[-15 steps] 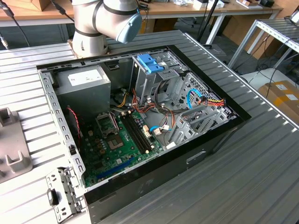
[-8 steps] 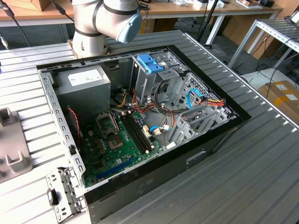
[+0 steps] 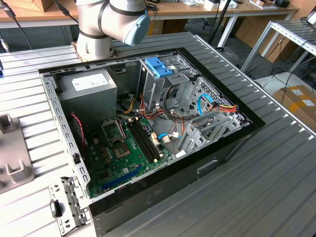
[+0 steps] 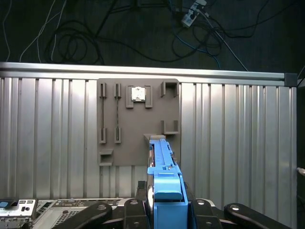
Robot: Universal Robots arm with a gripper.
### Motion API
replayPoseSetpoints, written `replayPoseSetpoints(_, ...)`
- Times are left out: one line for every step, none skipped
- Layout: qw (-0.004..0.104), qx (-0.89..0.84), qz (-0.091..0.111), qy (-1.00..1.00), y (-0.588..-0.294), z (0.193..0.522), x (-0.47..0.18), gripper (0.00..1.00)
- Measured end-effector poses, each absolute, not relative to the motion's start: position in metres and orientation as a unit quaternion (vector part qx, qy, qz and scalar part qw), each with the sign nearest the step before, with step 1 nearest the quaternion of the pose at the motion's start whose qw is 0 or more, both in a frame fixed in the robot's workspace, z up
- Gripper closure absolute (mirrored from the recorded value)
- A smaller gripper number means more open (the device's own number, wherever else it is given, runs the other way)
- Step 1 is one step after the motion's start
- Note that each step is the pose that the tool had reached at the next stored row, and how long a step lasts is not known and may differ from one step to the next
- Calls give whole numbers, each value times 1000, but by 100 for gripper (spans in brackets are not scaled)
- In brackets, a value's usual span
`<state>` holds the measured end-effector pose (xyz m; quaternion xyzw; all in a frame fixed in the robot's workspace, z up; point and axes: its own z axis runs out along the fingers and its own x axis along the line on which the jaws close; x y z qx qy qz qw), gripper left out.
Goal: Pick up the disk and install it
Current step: 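Pick up the disk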
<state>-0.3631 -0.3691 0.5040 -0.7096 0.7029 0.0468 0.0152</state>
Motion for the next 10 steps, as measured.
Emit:
replayPoseSetpoints(15, -710, 47, 703, -369, 504, -363, 63)
replayPoseSetpoints(15, -710, 47, 703, -369, 504, -363, 63)
replayPoseSetpoints(15, -710, 47, 703, -369, 504, -362, 63)
replayPoseSetpoints(15, -710, 47, 703, -369, 504, -362, 63)
replayPoseSetpoints(15, -710, 47, 703, -369, 504, -362, 63)
replayPoseSetpoints(15, -710, 47, 703, -370, 504, -362, 63)
replayPoseSetpoints(15, -710, 47, 703, -370, 504, -361, 63)
replayPoseSetpoints(15, -710, 47, 703, -370, 504, -361, 63)
replayPoseSetpoints(15, -710, 47, 703, -370, 504, -361, 63)
replayPoseSetpoints(15, -710, 47, 703, -370, 504, -360, 63)
